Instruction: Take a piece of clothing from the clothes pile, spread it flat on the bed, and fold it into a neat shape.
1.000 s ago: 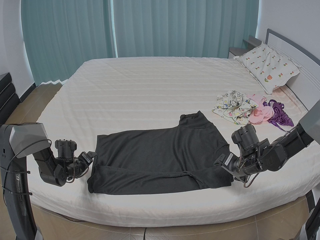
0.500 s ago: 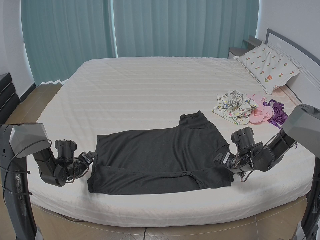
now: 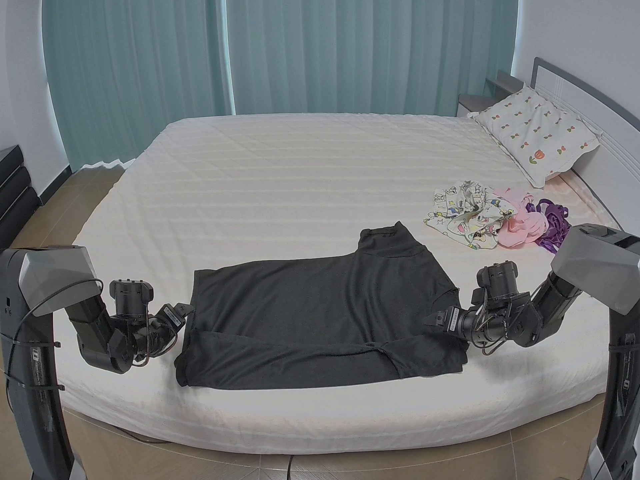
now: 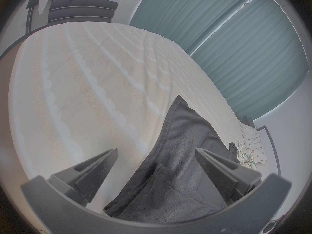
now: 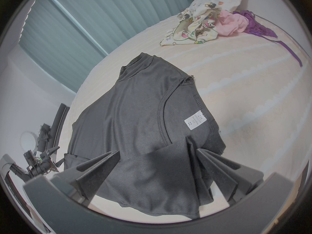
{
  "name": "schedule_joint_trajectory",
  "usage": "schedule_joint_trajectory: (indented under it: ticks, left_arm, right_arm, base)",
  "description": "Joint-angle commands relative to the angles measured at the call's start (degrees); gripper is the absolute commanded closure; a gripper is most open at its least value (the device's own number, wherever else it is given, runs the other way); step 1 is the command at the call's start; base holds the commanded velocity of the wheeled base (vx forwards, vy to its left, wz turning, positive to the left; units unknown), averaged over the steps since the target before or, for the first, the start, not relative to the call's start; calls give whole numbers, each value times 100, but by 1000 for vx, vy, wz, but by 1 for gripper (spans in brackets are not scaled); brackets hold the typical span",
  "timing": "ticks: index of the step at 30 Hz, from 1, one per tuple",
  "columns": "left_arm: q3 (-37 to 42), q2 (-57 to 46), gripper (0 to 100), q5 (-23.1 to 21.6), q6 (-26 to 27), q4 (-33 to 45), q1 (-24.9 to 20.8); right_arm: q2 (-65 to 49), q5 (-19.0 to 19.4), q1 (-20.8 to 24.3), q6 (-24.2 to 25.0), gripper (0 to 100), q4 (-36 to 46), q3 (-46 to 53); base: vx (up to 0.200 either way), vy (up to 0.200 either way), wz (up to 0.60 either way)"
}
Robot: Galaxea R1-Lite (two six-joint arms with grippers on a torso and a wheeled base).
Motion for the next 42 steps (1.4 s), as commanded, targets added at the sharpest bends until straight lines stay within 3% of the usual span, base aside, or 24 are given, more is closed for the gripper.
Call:
schedule_joint_trajectory:
  ticks: [1, 11, 12, 24, 32, 42]
  left_arm:
    - [3, -10, 0, -11, -4, -2, 4]
    - [3, -10, 0, -2, -4, -2, 4]
    - [3, -10, 0, -2, -4, -2, 4]
    - [3, -10, 0, -2, -4, -11, -5]
    - [3, -28, 0, -11, -4, -11, 4]
    - [30, -133, 0, -81, -4, -20, -5]
  right_arm:
    - [213, 198, -128, -140, 0, -46, -63]
    - [327, 329, -163, -228, 0, -55, -230]
    - [327, 338, -163, -228, 100, -64, -230]
    - [204, 277, -392, -105, 100, -108, -292]
    - [169, 277, -462, 273, 100, -319, -265]
    - [204, 268, -453, 273, 100, -371, -212]
  base:
    - [0, 0, 0]
    - [0, 0, 0]
    - [0, 0, 0]
    - [0, 0, 0]
    - [0, 0, 0]
    - [0, 0, 0]
